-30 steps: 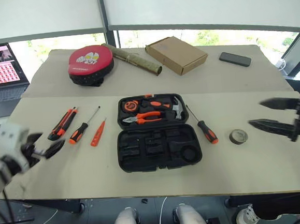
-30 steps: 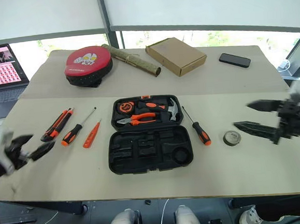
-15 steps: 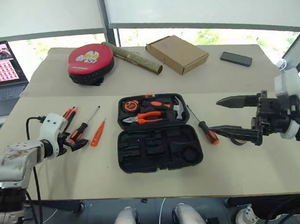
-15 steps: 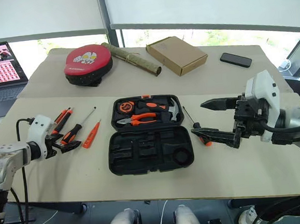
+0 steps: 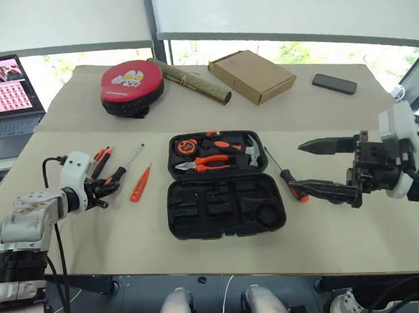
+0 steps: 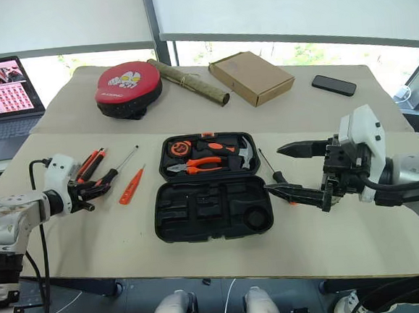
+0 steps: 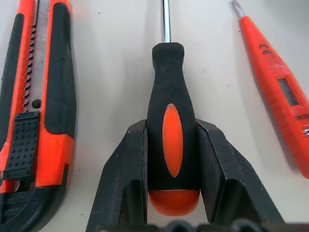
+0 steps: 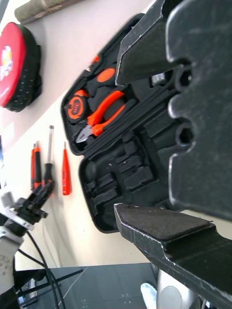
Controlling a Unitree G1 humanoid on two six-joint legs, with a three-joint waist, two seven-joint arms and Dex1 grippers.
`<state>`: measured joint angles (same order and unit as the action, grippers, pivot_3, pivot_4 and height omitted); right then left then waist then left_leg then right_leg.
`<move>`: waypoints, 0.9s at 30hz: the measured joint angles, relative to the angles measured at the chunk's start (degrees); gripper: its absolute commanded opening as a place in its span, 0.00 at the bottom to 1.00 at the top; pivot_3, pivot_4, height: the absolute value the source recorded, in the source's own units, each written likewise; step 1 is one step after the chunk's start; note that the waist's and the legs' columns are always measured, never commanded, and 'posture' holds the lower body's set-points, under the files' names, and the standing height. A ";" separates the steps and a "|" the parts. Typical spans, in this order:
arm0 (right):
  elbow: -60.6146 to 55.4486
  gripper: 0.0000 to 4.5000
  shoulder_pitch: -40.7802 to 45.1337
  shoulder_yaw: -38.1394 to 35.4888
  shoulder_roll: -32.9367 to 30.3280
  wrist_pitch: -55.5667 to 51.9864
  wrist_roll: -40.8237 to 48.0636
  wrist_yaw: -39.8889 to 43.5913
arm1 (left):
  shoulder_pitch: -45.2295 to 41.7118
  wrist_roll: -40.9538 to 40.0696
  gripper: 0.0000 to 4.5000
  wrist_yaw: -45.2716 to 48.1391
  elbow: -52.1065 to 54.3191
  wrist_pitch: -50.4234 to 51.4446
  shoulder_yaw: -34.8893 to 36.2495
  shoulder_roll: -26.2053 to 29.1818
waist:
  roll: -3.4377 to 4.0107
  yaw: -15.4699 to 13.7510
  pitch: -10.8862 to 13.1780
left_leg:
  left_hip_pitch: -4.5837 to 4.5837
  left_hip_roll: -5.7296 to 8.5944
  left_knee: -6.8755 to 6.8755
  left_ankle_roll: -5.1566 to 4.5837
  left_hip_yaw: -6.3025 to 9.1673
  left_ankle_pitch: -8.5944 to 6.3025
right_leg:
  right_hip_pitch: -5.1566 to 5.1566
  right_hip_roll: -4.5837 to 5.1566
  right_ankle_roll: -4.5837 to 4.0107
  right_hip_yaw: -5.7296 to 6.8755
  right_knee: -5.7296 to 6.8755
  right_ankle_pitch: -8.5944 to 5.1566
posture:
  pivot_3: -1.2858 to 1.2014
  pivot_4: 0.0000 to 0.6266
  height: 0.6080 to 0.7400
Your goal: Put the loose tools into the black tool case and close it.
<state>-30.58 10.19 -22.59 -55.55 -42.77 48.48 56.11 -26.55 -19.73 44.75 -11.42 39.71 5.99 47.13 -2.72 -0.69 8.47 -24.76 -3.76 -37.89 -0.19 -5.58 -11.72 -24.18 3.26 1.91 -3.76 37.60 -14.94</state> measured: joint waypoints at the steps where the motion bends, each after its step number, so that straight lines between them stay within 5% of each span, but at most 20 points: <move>1: -0.12 1.00 -1.64 -1.00 -0.02 0.00 -0.07 0.08 | -2.03 -1.92 0.20 3.64 2.46 -1.70 0.41 0.01 | -0.10 -0.20 0.05 | -0.09 0.00 -0.06 0.00 0.08 0.00 | 0.00 0.00 0.00 0.08 -0.01 0.00 | 0.52 0.24 1.00; 5: 0.18 1.00 -5.14 -1.87 -0.11 0.74 -1.36 0.68 | -8.97 -4.94 0.20 15.50 12.41 -7.48 -2.09 2.53 | -0.01 -0.14 -0.02 | -0.16 0.07 -0.19 -0.03 0.15 -0.02 | 0.07 0.03 0.06 0.10 -0.07 0.02 | 0.52 0.24 1.00; 11: 2.03 1.00 -8.98 -3.02 0.18 2.33 -4.74 -0.05 | -10.94 2.20 0.20 28.19 12.44 -16.51 -18.10 0.91 | 0.44 0.32 -0.14 | -0.01 0.05 -0.19 0.01 0.20 0.02 | 0.09 -0.14 0.04 -0.01 0.08 0.00 | 0.52 0.24 1.00; 19: -0.04 1.00 -11.62 -4.33 1.35 2.59 -4.82 -2.26 | -17.12 13.25 0.20 28.86 -0.58 -23.71 -26.02 -5.39 | 0.37 0.19 -0.11 | -0.09 0.09 -0.28 0.00 0.31 0.02 | 0.10 -0.12 0.08 -0.03 0.06 0.00 | 0.52 0.24 1.00; 27: -1.61 1.00 -13.06 -6.35 2.40 2.56 -4.20 -4.56 | -17.26 15.63 0.20 29.77 -3.37 -26.18 -27.22 -8.92 | 0.36 0.15 -0.10 | -0.17 0.08 -0.37 0.00 0.37 0.02 | 0.08 -0.13 0.08 -0.01 0.08 0.01 | 0.52 0.24 1.00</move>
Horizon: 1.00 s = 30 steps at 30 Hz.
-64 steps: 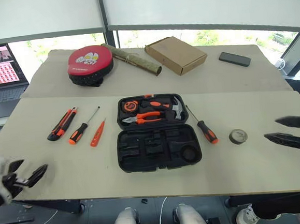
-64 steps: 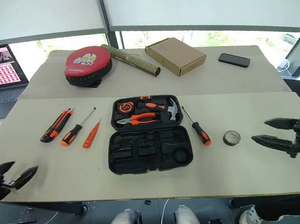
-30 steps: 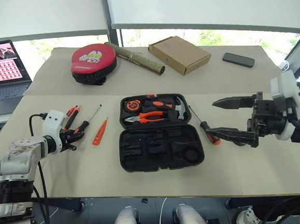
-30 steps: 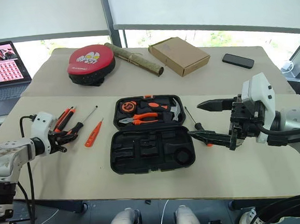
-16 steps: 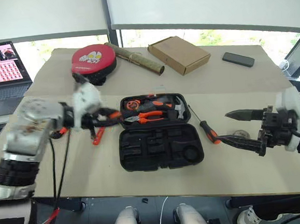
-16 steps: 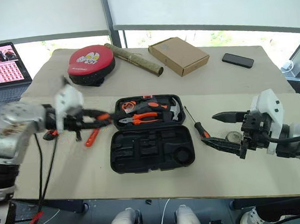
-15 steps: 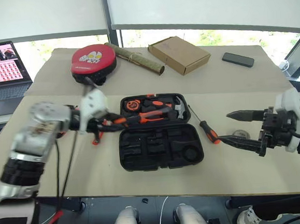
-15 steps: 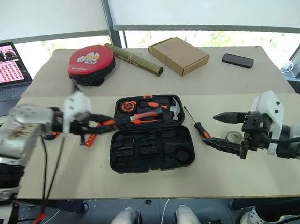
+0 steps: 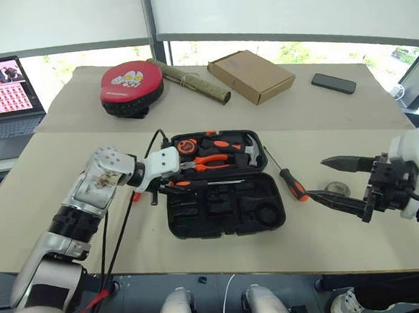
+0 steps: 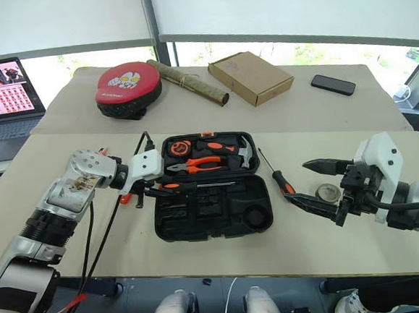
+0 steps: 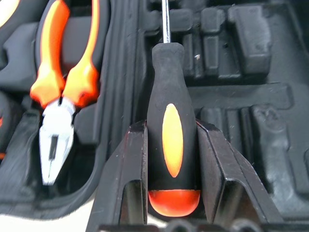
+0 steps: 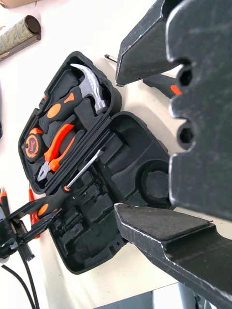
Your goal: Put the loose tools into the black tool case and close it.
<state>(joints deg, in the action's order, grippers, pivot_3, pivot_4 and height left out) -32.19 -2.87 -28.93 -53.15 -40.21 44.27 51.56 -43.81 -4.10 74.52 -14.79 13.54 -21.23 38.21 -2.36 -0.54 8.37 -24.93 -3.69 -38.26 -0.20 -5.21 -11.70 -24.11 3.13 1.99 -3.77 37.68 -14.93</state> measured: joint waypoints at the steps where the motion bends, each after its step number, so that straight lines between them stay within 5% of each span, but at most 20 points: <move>1: -0.03 1.00 0.00 -0.08 0.00 -0.01 0.11 -0.26 | 0.00 0.02 0.20 0.03 0.00 -0.01 -0.07 -0.45 | 0.00 0.00 0.00 | -0.02 0.00 -0.02 0.00 0.01 0.00 | 0.00 0.00 0.01 0.00 0.00 0.00 | 0.52 0.24 1.00; 8: -0.96 1.00 -1.93 -1.00 -0.42 -0.02 0.79 -0.24 | -1.21 2.71 0.20 -0.61 -2.31 0.15 -0.19 -2.00 | 0.00 -0.02 0.00 | -0.03 0.01 -0.04 0.00 0.06 0.00 | 0.01 0.00 0.01 0.02 0.01 0.00 | 0.52 0.24 1.00; 16: -1.01 1.00 -1.78 -1.00 -0.42 -0.36 1.63 -0.81 | -1.66 2.79 0.90 0.83 -3.63 1.23 0.00 -2.84 | 0.00 -0.09 0.00 | -0.03 0.01 -0.11 0.00 0.10 0.00 | 0.03 -0.01 0.01 0.03 0.07 0.00 | 0.52 0.24 1.00; 18: -1.02 1.00 -1.78 -0.98 -0.42 -0.39 1.76 -0.88 | -2.33 2.09 0.90 1.11 -3.60 1.78 0.30 -3.01 | -0.01 -0.15 0.01 | -0.07 0.01 -0.15 0.00 0.13 0.00 | 0.02 -0.01 0.02 0.06 0.08 0.00 | 0.52 0.24 1.00; 21: -1.09 1.00 -1.82 -0.74 -0.44 -0.39 1.79 -0.78 | -4.82 1.70 0.74 0.55 -3.55 1.87 2.11 -3.67 | -0.02 -0.13 0.01 | -0.13 0.01 -0.22 -0.01 0.18 -0.01 | 0.01 -0.01 0.02 0.10 0.09 0.00 | 0.52 0.24 1.00; 30: -1.05 1.00 -1.38 1.33 -0.43 -0.36 1.28 -0.54 | -6.14 3.09 0.01 -0.14 -6.49 -0.85 1.49 -6.75 | -0.01 -0.03 0.01 | -0.13 0.01 -0.24 -0.02 0.19 -0.01 | 0.00 -0.02 0.02 0.10 0.12 0.00 | 0.52 0.24 1.00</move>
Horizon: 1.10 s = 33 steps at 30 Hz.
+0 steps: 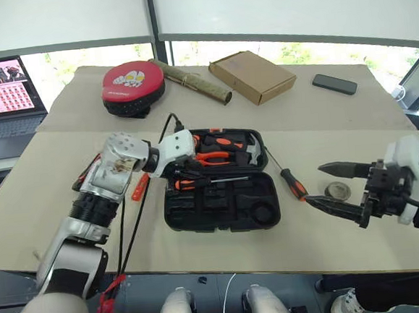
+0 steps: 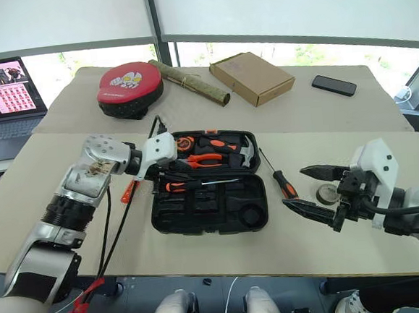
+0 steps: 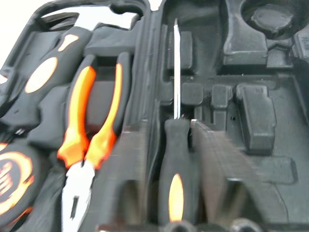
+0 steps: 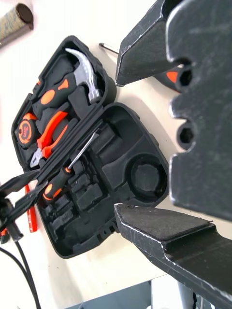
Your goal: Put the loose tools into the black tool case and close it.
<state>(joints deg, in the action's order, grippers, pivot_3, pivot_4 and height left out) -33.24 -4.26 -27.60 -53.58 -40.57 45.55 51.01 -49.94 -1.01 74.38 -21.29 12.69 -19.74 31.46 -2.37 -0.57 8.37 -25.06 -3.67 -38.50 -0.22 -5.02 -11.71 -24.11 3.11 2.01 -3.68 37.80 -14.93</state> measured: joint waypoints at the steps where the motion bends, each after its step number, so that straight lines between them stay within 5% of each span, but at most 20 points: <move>1: 0.01 1.00 0.24 0.03 0.00 0.01 -0.05 0.00 | 0.00 0.57 0.01 -0.14 -0.58 -0.35 -0.32 -0.27 | 0.00 0.00 0.00 | 0.00 0.00 0.00 0.00 0.00 0.00 | 0.00 0.00 0.00 0.00 0.00 0.00 | 0.52 0.24 1.00; 23: -0.42 1.00 -1.97 0.61 0.26 0.11 -1.70 -1.14 | 0.01 5.39 0.01 -3.27 -5.32 -5.29 -1.65 -4.28 | 0.01 -0.22 -0.03 | -0.02 0.02 -0.33 -0.07 0.10 0.01 | 0.15 0.02 0.08 0.04 0.14 0.03 | 0.52 0.24 1.00; 26: -1.02 1.00 -8.00 -3.47 1.34 0.11 -3.76 -2.19 | 1.28 -2.71 0.15 -1.05 -2.41 1.40 4.18 -4.74 | 0.00 -0.11 -0.01 | -0.25 -0.01 -0.32 -0.07 0.16 0.01 | -0.06 -0.01 0.08 0.07 0.17 0.03 | 0.52 0.24 1.00; 33: -1.10 1.00 -23.39 -19.56 5.36 -2.79 -4.35 -2.18 | 3.98 -21.90 0.73 7.14 14.81 21.36 15.32 4.44 | 0.11 0.31 -0.06 | -0.09 -0.02 -0.27 -0.06 0.15 0.01 | 0.06 0.00 0.09 0.07 0.18 0.00 | 0.52 0.24 1.00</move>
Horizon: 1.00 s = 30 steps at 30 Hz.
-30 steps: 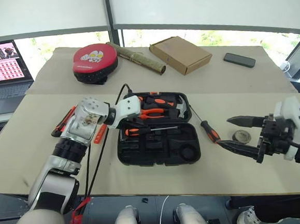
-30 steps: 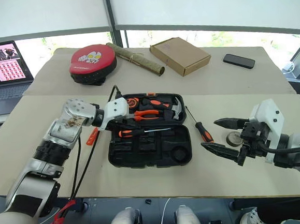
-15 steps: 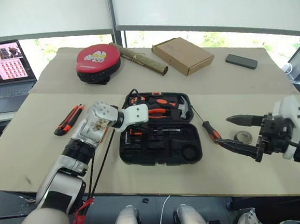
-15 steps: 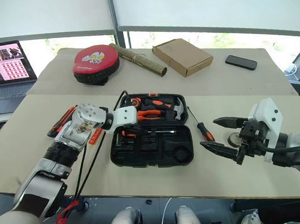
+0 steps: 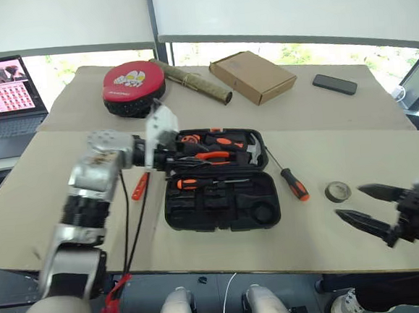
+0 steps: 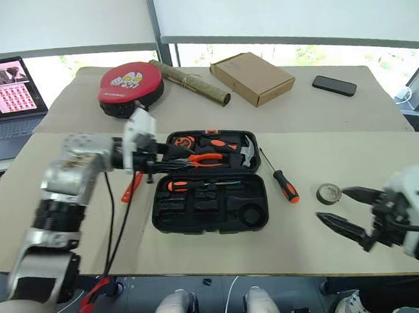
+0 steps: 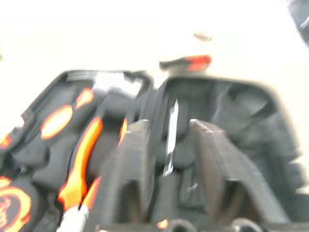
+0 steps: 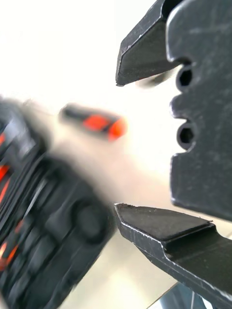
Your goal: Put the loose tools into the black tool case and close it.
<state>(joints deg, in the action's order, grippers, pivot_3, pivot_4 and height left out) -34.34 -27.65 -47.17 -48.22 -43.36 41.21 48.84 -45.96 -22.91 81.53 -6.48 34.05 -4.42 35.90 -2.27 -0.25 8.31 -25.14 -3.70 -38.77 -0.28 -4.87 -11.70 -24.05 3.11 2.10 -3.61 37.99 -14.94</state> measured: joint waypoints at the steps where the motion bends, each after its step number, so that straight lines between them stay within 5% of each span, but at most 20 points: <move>1: -0.03 1.00 -1.24 -1.59 0.48 -0.25 0.00 0.16 | 0.83 -1.91 0.81 0.80 1.79 2.03 0.53 0.96 | 0.00 0.02 0.00 | 0.01 0.00 -0.02 0.00 0.00 0.00 | 0.02 0.00 0.00 0.00 0.00 0.00 | 0.52 0.24 1.00; 3: -0.04 1.00 -3.24 -3.81 0.87 -0.77 -0.01 0.40 | 2.01 -5.78 0.96 1.88 4.86 6.39 1.15 2.57 | 0.00 0.14 0.00 | 0.06 -0.01 -0.05 0.00 0.00 0.01 | 0.07 0.00 0.02 0.00 0.00 -0.02 | 0.52 0.24 1.00; 7: -0.02 1.00 1.02 -1.88 1.61 -1.19 -0.32 -3.84 | 2.19 -9.20 0.98 2.17 9.14 11.37 1.13 4.93 | -0.02 0.60 0.01 | 0.10 0.00 -0.06 -0.03 -0.01 0.05 | 0.08 0.00 0.14 -0.05 -0.02 -0.09 | 0.52 0.24 1.00; 16: 3.03 1.00 24.82 23.91 5.49 -4.10 -3.04 -17.06 | 5.47 -9.17 0.98 -1.56 13.91 8.36 0.78 4.44 | 0.00 0.99 0.05 | 0.06 0.00 0.00 -0.04 -0.02 0.05 | -0.03 -0.06 -0.09 -0.14 0.01 -0.04 | 0.52 0.24 1.00; 23: 21.81 1.00 36.49 40.12 11.43 0.32 -16.39 -22.62 | 6.94 -9.11 0.98 -3.78 15.97 8.07 0.84 5.07 | -0.02 0.69 0.08 | -0.03 0.05 -0.02 -0.04 -0.06 0.05 | -0.09 -0.03 -0.06 -0.13 0.00 -0.04 | 0.52 0.24 1.00; 30: 28.28 0.54 39.76 43.36 14.31 4.83 -21.69 -23.20 | 7.43 -8.91 1.00 -4.62 16.11 7.17 0.87 5.26 | -0.01 0.98 0.09 | -0.04 0.02 0.01 -0.04 -0.06 0.05 | -0.11 -0.06 -0.06 -0.13 0.01 -0.04 | 0.52 0.24 1.00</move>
<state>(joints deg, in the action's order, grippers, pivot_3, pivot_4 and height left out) -6.06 12.12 -3.81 -33.91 -38.53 19.52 25.64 -38.53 -31.82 76.91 9.63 41.23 -3.55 41.16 -2.27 0.73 8.40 -25.18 -3.68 -38.76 -0.33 -4.93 -11.65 -24.16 3.06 2.04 -3.74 37.99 -14.98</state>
